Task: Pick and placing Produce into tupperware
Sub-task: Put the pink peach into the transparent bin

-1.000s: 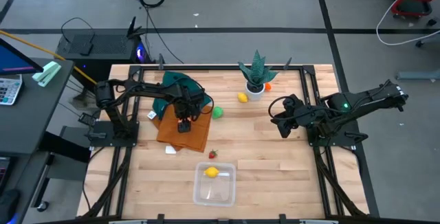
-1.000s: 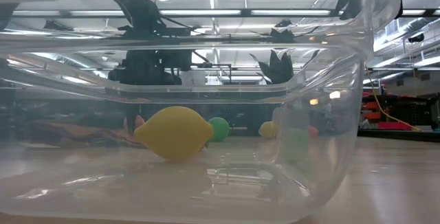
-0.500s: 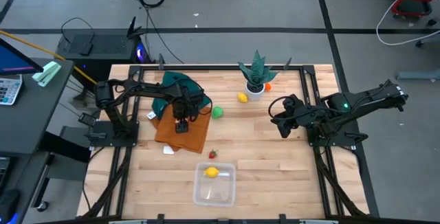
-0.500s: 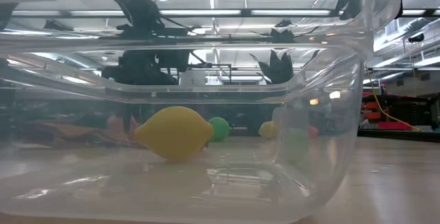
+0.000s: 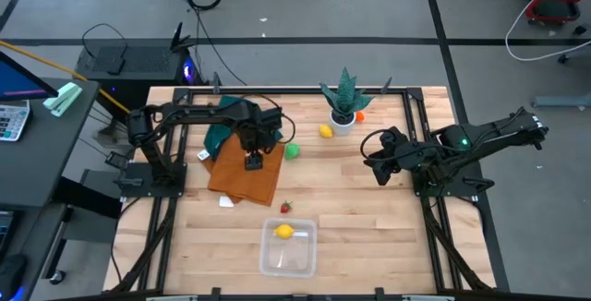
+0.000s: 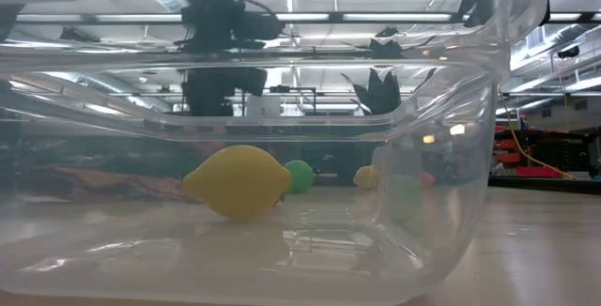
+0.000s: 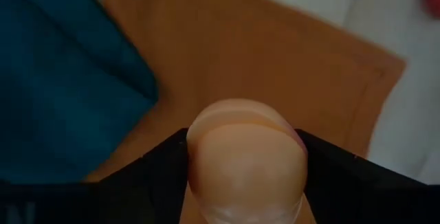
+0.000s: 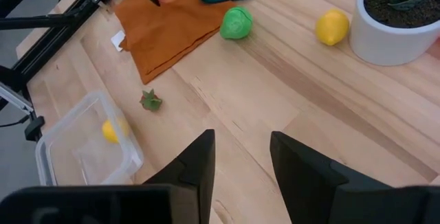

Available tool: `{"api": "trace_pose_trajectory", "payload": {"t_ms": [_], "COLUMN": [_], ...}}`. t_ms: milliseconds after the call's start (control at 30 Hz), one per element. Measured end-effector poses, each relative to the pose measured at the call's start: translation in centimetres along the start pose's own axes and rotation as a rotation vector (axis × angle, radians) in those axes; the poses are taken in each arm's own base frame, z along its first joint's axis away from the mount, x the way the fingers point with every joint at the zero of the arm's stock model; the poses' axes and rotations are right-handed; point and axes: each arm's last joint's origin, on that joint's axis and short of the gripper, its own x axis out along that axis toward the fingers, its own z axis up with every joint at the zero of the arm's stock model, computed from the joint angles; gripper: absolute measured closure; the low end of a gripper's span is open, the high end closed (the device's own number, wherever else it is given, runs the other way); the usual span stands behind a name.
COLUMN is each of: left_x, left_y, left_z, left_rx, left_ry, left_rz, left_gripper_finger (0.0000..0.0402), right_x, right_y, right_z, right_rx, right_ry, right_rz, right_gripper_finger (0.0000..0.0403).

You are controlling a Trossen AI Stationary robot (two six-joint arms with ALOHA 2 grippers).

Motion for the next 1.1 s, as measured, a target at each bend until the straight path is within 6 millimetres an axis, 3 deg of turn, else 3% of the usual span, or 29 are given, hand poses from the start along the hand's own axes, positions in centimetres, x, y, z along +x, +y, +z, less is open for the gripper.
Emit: {"api": "trace_pose_trajectory", "payload": {"t_ms": [233, 500, 700, 900, 1100], "left_x": [-3.2, -5.5, -5.9, -5.5, -5.3], "left_y": [-2.1, -6.2, -9.4, -12.8, -15.9], "left_z": [2.2, 3.8, 4.1, 3.8, 3.9], "left_rx": [0.07, 0.196, 0.266, 0.35, 0.29], "left_ry": [-0.096, -0.186, -0.207, -0.22, -0.288], "left_rz": [-0.015, -0.024, -0.043, -0.06, -0.105], "left_gripper_finger": [0.0141, 0.0162, 0.0142, 0.016, 0.0146], "right_x": [0.0, 0.0, 0.0, 0.0, 0.0], "right_y": [0.0, 0.0, 0.0, 0.0, 0.0], "right_z": [0.0, 0.0, 0.0, 0.0, -0.1], "right_rx": [-0.001, -0.002, -0.001, 0.026, 0.068], "right_ry": [0.0, 0.001, 0.001, 0.001, 0.027], "right_rz": [-0.001, -0.001, -0.002, -0.001, 0.016], "right_gripper_finger": [0.0294, 0.0294, 0.0294, 0.0294, 0.0294]}}
